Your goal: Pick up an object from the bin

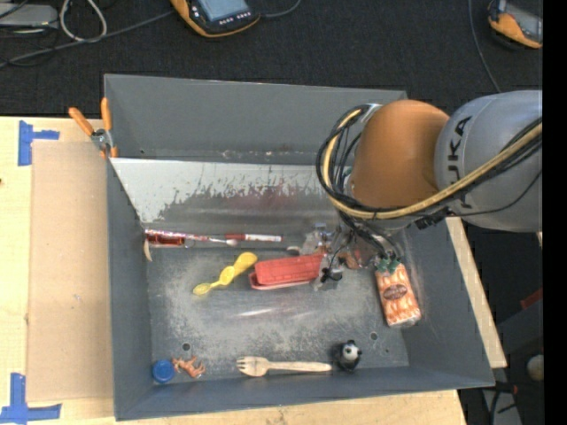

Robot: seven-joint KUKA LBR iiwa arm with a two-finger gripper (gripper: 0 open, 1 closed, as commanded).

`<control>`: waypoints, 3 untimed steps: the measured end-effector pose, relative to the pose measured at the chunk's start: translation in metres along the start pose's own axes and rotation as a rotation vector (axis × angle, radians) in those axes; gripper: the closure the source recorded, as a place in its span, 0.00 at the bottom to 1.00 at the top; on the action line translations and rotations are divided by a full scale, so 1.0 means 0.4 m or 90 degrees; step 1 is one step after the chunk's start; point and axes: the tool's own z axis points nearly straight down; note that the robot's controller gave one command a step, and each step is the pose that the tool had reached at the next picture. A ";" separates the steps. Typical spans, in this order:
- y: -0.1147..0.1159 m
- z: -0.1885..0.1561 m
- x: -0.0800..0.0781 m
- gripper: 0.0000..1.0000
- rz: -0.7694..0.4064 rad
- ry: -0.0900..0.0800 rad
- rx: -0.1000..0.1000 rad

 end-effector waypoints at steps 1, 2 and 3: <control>0.057 -0.201 0.051 1.00 -0.015 -0.003 -0.001; 0.039 -0.239 0.043 1.00 -0.007 0.008 -0.002; 0.029 -0.273 0.026 1.00 -0.030 -0.008 0.001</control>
Offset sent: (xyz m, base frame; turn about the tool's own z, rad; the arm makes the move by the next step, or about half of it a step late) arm 0.0015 -0.0091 0.2090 0.0236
